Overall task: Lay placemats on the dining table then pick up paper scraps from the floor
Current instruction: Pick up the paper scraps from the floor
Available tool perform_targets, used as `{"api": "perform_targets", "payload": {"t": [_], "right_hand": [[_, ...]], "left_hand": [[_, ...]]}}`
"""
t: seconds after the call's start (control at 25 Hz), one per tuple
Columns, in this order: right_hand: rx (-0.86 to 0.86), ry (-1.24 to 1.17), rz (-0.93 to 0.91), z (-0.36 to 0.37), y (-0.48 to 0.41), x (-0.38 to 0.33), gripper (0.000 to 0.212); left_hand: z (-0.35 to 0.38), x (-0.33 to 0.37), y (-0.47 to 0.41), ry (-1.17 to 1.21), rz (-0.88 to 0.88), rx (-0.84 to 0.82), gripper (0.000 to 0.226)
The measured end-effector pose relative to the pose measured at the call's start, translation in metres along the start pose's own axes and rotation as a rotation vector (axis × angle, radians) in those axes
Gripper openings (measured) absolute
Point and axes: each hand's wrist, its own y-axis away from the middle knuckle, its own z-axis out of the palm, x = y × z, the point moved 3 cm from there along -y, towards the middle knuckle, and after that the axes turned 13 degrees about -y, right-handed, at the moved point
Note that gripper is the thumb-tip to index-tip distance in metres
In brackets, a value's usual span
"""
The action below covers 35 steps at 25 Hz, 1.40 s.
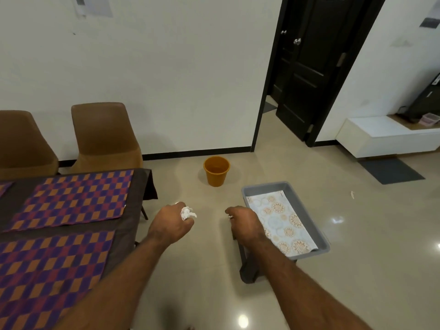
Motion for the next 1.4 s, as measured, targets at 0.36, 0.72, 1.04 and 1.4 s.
{"api": "perform_targets", "payload": {"t": [0.36,0.72,1.04,1.4], "right_hand": [[0.037,0.055,0.008,-0.002,-0.207,0.014,0.041],[0.064,-0.020,0.061,0.007,-0.392,0.063,0.033],[-0.032,-0.005,0.103,0.026,-0.593,0.159,0.030],[-0.039,-0.018,0.187,0.104,-0.774,0.276,0.023]], "left_hand": [[0.022,-0.029,-0.201,-0.050,0.079,-0.048,0.026],[0.064,-0.042,-0.395,-0.024,0.099,-0.068,0.040],[0.167,-0.028,-0.574,-0.054,0.117,-0.139,0.040],[0.343,-0.036,-0.764,-0.002,0.147,-0.291,0.060]]}}
